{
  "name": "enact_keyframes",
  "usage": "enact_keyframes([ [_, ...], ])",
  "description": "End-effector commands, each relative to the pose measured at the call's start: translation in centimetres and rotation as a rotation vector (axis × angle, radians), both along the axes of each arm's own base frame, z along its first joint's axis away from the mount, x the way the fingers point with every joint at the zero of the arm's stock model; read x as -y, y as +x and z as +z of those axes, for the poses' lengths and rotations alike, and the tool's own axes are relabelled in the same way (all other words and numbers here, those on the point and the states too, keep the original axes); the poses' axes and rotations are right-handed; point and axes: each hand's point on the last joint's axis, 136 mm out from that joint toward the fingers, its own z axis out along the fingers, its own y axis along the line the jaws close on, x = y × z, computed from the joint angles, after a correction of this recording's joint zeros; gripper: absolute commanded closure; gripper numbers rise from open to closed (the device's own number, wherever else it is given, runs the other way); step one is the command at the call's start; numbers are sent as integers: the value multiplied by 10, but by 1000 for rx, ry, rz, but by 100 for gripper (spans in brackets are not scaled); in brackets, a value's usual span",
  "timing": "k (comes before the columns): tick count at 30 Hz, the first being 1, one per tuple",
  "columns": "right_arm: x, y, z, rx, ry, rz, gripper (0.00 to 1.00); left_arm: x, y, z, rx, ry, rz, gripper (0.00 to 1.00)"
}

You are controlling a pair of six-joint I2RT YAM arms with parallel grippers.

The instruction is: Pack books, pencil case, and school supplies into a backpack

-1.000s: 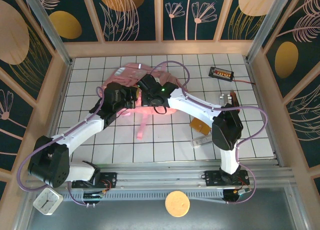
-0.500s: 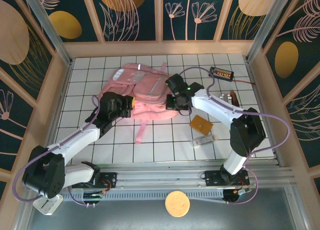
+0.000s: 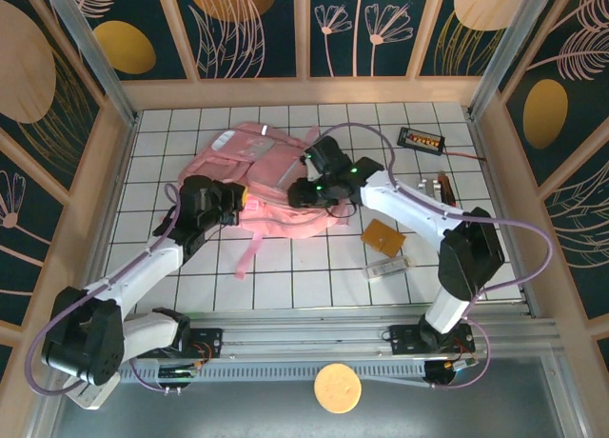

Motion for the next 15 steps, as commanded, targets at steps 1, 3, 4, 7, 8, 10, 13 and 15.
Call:
enact_keyframes([
  [1,-34,0,18,-1,108,27,57,25,17,71,193,-77,-76,100],
  [3,-38,1,15,-1,98,16,57,31,19,78,203,-84,-88,100],
  [4,-40,2,15,-2,99,11,57,34,19,81,208,-89,-94,100],
  [7,-44,4,19,7,100,3,57,42,19,85,208,-106,-105,100],
  [8,-45,5,19,8,93,-4,56,44,19,86,209,-112,-108,100],
  [10,-45,6,16,2,80,-15,53,46,20,88,211,-114,-112,100],
  [13,-43,7,10,-10,57,-45,52,49,20,90,212,-117,-116,100],
  [15,-38,8,8,-27,21,-84,52,50,22,93,216,-118,-115,100],
])
